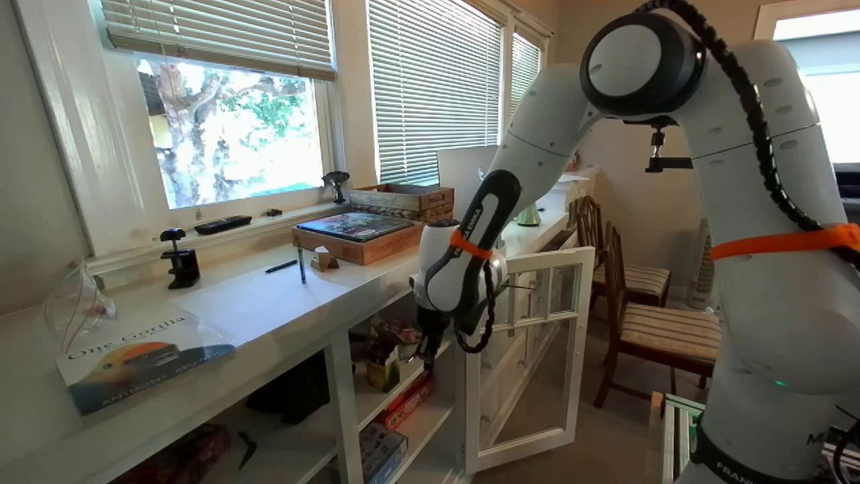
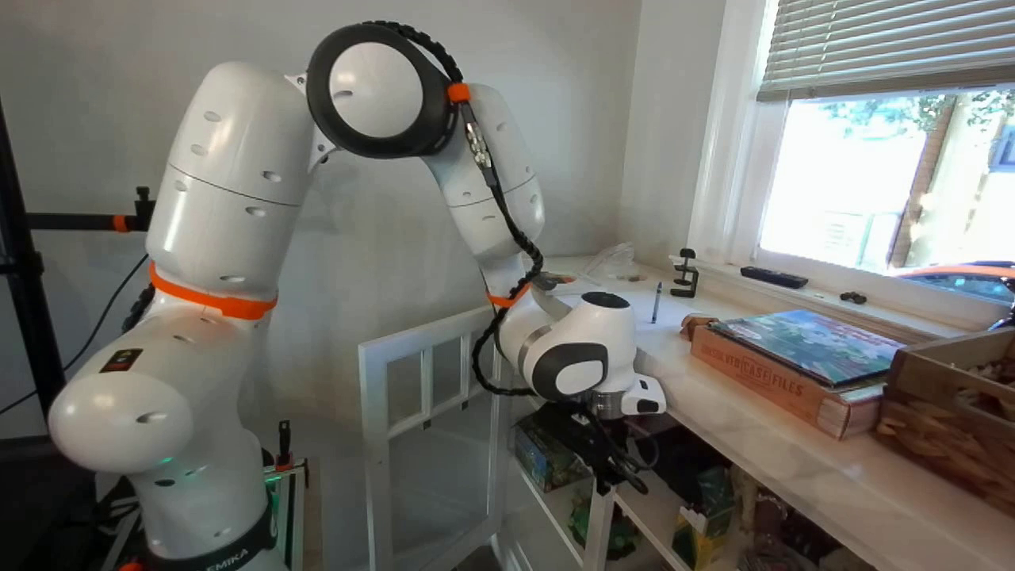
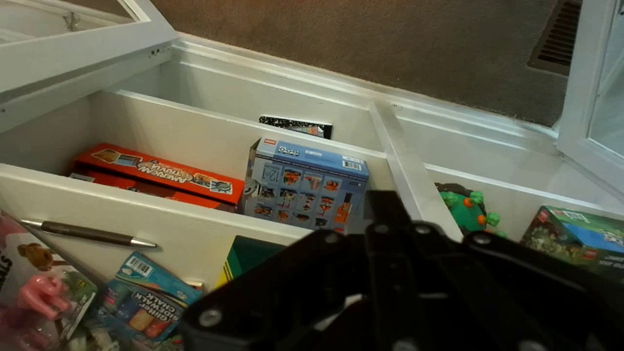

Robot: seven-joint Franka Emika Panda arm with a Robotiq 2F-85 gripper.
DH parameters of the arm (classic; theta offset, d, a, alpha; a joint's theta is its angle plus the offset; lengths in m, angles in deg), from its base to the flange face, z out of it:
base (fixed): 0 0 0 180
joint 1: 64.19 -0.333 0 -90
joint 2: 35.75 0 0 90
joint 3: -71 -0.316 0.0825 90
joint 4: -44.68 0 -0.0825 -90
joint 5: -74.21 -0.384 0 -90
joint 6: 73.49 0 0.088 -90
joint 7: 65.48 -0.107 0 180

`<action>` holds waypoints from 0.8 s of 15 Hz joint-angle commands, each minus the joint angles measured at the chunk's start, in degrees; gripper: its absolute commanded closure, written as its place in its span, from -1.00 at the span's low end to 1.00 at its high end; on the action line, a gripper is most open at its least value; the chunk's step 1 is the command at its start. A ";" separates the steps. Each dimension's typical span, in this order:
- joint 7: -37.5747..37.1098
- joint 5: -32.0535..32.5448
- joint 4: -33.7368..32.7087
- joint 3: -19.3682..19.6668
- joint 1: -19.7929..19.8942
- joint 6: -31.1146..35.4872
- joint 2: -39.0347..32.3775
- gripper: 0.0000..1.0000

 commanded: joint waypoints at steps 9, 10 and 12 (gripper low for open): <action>7.32 -13.08 5.93 -0.97 1.32 -1.41 14.54 1.00; 7.98 -14.29 6.04 -0.84 1.26 -2.14 15.26 1.00; 8.12 -15.33 6.47 0.00 0.77 -2.92 16.52 0.48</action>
